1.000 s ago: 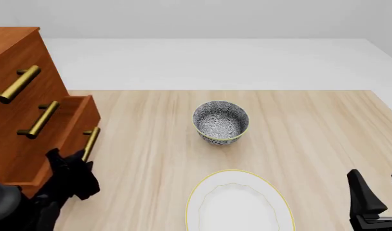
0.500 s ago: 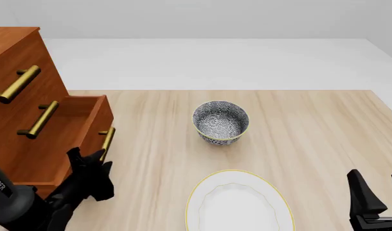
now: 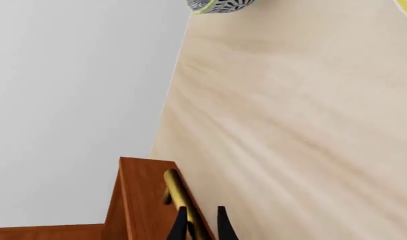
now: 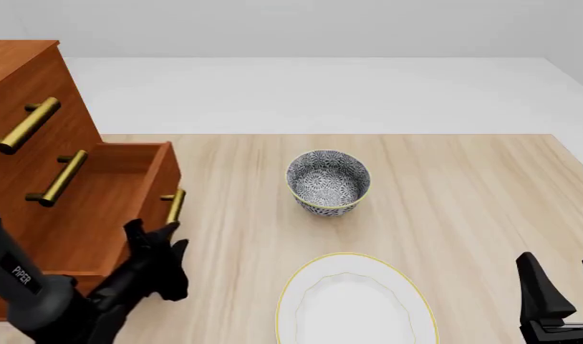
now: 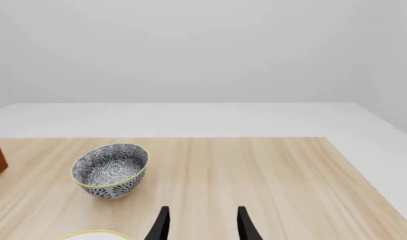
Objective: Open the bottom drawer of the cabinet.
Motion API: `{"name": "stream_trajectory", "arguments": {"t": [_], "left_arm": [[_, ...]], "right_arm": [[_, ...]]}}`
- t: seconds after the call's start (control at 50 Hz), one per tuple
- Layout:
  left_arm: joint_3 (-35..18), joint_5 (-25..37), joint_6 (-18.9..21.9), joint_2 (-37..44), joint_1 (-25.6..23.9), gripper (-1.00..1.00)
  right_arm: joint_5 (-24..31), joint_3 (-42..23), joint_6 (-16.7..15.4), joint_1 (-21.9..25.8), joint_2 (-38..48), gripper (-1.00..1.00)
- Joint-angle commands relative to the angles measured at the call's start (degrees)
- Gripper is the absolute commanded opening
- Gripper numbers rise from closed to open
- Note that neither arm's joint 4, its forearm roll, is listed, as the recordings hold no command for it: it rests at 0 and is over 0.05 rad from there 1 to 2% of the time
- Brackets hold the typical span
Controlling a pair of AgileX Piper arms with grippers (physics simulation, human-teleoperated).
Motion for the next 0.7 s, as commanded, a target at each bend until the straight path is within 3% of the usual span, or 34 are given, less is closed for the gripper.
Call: {"name": "stream_trajectory", "arguments": {"t": [0.02,0.04,0.14,0.26,0.34,0.46,0.54,0.62,0.7], "left_arm": [[-5.97,0.21,-2.92,-0.54,-3.99,-1.0],[-5.99,0.05,-1.93,-0.99,-3.86,1.0],[-4.4,2.0,-4.02,-6.97,-4.5,1.0],[-4.27,13.02,-9.64,-20.14,-6.33,1.0],[-6.67,26.12,-17.78,-31.66,-8.22,1.0],[-11.13,42.17,-26.65,-44.24,-9.49,1.0],[-15.11,51.85,-33.48,-48.19,-9.12,1.0],[-15.97,54.97,-33.32,-49.94,-8.92,1.0],[-19.52,61.61,-36.51,-51.83,-8.75,1.0]], "right_arm": [[0.0,0.0,0.0,0.0,0.0,1.0],[0.0,0.0,0.0,0.0,0.0,1.0],[0.0,0.0,-0.01,0.0,0.0,1.0],[0.0,0.0,0.0,0.0,0.01,1.0],[0.0,0.0,-0.01,0.0,0.01,1.0],[0.0,0.0,0.01,0.0,0.01,1.0],[0.0,0.0,0.0,0.0,0.01,1.0],[0.0,0.0,0.0,0.01,0.01,1.0],[0.0,0.0,0.0,0.0,0.01,1.0]]}}
